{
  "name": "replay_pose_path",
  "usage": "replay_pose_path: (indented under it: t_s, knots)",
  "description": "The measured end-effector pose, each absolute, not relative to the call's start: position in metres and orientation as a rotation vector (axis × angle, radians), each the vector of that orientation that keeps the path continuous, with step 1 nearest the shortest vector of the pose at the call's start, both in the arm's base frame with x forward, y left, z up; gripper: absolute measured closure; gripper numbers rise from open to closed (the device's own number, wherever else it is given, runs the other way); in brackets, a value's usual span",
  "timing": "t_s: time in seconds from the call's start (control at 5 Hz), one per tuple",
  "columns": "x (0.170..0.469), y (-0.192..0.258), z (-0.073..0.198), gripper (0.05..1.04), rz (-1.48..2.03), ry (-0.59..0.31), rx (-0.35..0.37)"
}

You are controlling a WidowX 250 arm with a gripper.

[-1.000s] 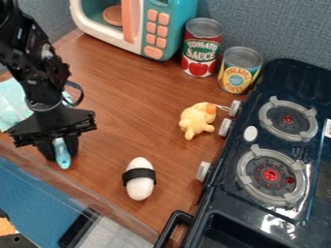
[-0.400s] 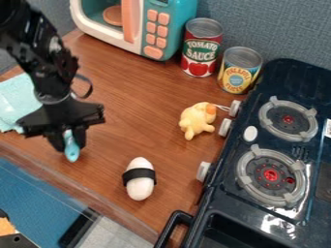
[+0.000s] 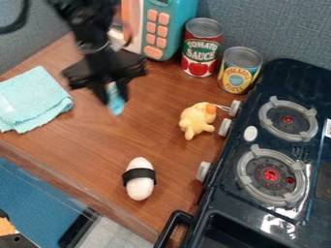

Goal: Move the blue spatula in the upper middle of the table

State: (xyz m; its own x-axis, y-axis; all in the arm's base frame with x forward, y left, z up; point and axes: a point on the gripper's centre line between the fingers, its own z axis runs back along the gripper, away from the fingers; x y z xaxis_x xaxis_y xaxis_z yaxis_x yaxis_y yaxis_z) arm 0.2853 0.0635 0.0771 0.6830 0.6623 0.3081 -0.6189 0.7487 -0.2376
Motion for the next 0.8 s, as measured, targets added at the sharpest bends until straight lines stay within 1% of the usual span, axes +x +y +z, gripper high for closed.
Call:
replay_pose_path:
  t_s: [0.2,0.4,0.6,0.8]
  knots:
    - [0.330,0.044,0.074,0.765,0.592,-0.369,-0.167]
    - [0.364,0.033,0.060,0.765,0.509,-0.350,-0.170]
    - [0.378,0.032,0.043,0.765,0.435,-0.324,-0.162]
    - [0.382,0.027,0.025,0.765,0.360,-0.283,-0.154]
